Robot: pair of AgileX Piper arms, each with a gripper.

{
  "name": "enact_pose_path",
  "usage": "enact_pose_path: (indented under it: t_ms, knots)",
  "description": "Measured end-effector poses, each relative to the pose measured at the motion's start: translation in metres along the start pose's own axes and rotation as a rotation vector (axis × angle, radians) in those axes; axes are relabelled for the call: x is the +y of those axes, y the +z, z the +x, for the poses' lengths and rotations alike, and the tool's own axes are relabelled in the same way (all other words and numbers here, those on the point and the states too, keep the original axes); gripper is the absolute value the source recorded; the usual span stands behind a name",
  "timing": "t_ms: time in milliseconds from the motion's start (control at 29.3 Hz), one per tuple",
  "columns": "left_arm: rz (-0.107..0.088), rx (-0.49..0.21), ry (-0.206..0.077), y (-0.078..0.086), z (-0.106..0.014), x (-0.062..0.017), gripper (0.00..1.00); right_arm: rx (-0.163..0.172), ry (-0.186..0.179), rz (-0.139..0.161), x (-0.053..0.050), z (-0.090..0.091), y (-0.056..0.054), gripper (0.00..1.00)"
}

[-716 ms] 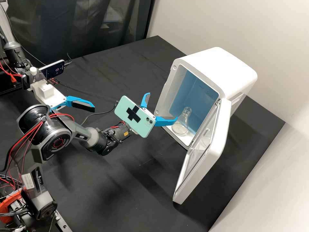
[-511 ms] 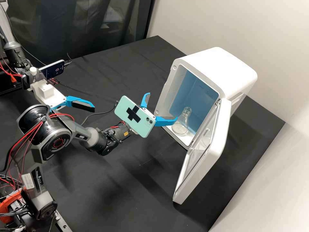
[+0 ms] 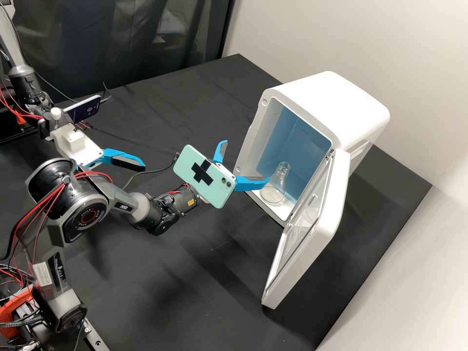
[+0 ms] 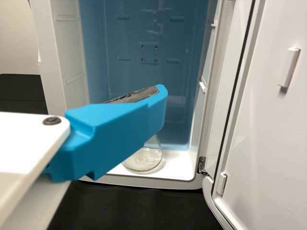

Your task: Take the flask out of the incubator

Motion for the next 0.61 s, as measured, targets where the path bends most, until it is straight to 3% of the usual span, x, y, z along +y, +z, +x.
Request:
enact_pose_path:
  t_ms: [136,239,341,511,614]
  knots:
    - [-0.069,0.067,-0.029,-0.025,-0.012,-0.0077,1.00,0.000,0.000,0.000,0.000,0.000,0.000,1.00]
    - [-0.100,0.107,-0.031,-0.039,-0.020,-0.0081,1.00,0.000,0.000,0.000,0.000,0.000,0.000,1.00]
    - [-0.119,0.140,-0.019,-0.052,-0.024,-0.0047,1.00,0.000,0.000,0.000,0.000,0.000,0.000,1.00]
    - [-0.132,0.184,0.032,-0.072,-0.031,0.0025,1.00,0.000,0.000,0.000,0.000,0.000,0.000,1.00]
    - [-0.142,0.215,0.043,-0.080,-0.034,0.0041,1.00,0.000,0.000,0.000,0.000,0.000,0.000,1.00]
